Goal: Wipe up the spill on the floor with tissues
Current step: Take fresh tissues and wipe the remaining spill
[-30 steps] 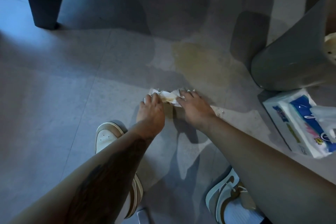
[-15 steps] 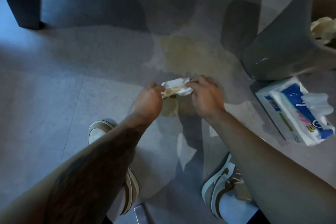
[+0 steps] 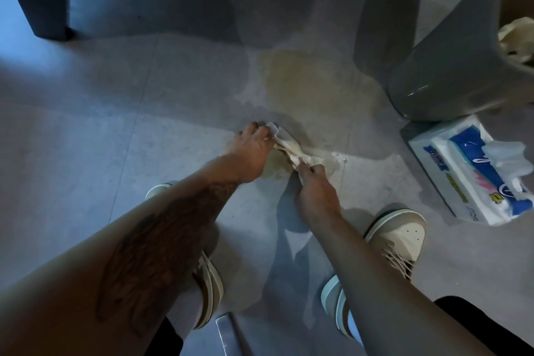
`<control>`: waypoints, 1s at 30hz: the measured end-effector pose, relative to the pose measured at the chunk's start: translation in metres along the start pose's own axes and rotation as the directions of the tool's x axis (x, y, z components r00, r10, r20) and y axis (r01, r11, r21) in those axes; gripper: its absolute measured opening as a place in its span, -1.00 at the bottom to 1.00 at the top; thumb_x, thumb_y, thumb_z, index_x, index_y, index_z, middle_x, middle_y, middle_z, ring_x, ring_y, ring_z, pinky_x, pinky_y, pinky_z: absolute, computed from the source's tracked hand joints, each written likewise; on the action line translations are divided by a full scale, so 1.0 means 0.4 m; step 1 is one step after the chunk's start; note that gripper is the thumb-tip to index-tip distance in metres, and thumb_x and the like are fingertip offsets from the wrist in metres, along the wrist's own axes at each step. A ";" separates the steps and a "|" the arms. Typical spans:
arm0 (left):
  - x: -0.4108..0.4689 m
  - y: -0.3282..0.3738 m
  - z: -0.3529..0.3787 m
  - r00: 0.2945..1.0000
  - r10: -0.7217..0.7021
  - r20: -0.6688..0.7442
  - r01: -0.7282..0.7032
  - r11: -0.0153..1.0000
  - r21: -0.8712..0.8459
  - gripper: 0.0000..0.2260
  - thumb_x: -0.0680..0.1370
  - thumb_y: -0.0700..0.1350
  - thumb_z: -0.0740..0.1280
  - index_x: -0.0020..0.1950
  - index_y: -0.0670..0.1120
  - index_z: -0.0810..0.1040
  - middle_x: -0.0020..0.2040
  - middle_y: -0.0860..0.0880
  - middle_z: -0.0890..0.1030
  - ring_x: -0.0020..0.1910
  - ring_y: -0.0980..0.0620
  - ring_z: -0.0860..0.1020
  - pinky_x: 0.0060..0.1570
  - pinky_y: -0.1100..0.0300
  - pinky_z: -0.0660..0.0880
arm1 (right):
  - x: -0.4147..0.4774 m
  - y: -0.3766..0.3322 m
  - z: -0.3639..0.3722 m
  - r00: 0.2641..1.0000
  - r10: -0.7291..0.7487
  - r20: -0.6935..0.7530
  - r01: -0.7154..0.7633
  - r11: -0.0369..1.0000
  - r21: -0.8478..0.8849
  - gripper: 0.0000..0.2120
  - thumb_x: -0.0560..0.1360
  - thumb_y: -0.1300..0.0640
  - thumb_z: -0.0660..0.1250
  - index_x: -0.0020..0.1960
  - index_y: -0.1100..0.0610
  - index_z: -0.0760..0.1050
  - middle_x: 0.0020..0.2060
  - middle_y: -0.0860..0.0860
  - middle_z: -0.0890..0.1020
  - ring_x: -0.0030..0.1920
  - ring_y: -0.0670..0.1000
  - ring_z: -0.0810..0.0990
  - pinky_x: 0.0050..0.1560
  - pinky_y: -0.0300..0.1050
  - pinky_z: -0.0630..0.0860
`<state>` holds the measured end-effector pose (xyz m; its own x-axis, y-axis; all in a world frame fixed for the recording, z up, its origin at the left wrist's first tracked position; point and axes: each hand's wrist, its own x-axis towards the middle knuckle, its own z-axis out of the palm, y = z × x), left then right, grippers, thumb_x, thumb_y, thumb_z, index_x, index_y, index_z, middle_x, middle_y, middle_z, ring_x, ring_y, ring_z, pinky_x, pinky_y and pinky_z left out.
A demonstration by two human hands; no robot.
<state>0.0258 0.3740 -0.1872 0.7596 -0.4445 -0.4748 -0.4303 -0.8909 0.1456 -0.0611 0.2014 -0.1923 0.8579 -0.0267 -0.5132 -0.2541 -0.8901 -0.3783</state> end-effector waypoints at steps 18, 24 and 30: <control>-0.177 0.041 0.102 0.964 -0.262 -0.045 0.255 0.960 -0.114 -0.50 0.47 -0.15 0.19 0.44 -0.07 0.35 0.28 -0.13 0.38 0.12 -0.15 0.38 0.05 -0.02 0.46 | 0.024 -0.106 0.055 0.992 0.112 -0.058 -0.097 0.970 0.221 -0.81 0.54 0.14 0.22 0.03 0.12 0.59 -0.06 0.10 0.66 -0.04 0.16 0.60 -0.05 -0.07 0.54; -0.220 0.114 0.141 0.945 -0.321 -0.063 0.289 0.910 -0.297 -0.50 0.48 -0.09 0.25 0.43 -0.11 0.34 0.29 -0.11 0.46 0.20 -0.13 0.41 0.15 0.00 0.42 | 0.012 -0.126 0.051 0.987 0.157 -0.036 -0.138 0.941 0.309 -0.90 0.50 0.16 0.27 -0.17 0.12 0.51 -0.24 0.09 0.62 -0.22 0.11 0.53 -0.22 -0.15 0.35; -0.220 0.145 0.166 0.947 -0.276 -0.165 0.172 0.868 -0.466 -0.55 0.48 -0.03 0.08 0.28 -0.09 0.53 0.15 -0.02 0.59 0.16 -0.07 0.47 0.20 0.03 0.42 | 0.023 -0.147 0.048 0.987 0.162 -0.010 -0.155 0.959 0.236 -0.78 0.44 -0.06 0.34 -0.20 0.09 0.51 -0.23 0.00 0.64 -0.17 0.10 0.61 -0.13 0.00 0.56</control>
<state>-0.0983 0.3676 -0.1947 0.9186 -0.1904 -0.3463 -0.0156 -0.8931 0.4496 -0.0470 0.2624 -0.1895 0.8096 -0.1748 -0.5603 -0.4823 -0.7421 -0.4655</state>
